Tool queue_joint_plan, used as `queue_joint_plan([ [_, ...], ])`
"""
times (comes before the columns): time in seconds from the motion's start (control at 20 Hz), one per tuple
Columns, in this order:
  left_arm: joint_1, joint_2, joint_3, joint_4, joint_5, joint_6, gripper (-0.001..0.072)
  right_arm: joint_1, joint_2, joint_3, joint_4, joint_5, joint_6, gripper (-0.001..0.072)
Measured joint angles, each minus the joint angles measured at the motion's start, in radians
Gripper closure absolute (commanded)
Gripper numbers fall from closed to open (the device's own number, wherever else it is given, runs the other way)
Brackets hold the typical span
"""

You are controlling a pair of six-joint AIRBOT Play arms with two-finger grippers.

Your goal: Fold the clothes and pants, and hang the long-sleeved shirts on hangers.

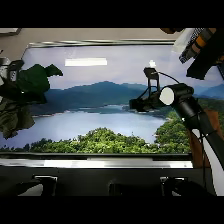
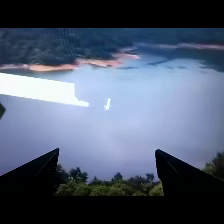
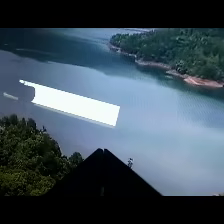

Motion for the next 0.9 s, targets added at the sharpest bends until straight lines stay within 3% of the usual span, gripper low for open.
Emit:
queue_joint_plan([
  [0.1,0.122,-0.001,-0.055,0.036,0.082,-0.054,-0.0013,0.000,0.000,0.000,0.009,0.000,0.000,0.0467],
  [0.15,0.188,-0.001,-0.084,0.046,0.129,-0.080,-0.0013,0.000,0.000,0.000,0.014,0.001,0.000,0.0416],
  [0.45,0.486,-0.032,-0.186,0.071,0.405,-0.155,-0.0013,0.000,0.000,0.000,0.045,0.009,0.019,0.0389],
  [0.8,0.583,-0.221,-0.204,0.075,0.527,-0.172,-0.0013,0.000,0.000,0.000,0.068,0.010,0.023,0.0389],
  [0.85,0.586,-0.246,-0.204,0.072,0.533,-0.172,0.0029,0.000,0.000,0.000,0.072,0.010,0.023,0.0389],
  [0.9,0.589,-0.269,-0.205,0.063,0.534,-0.172,0.0319,0.000,0.000,0.000,0.074,0.010,0.023,0.0389],
])
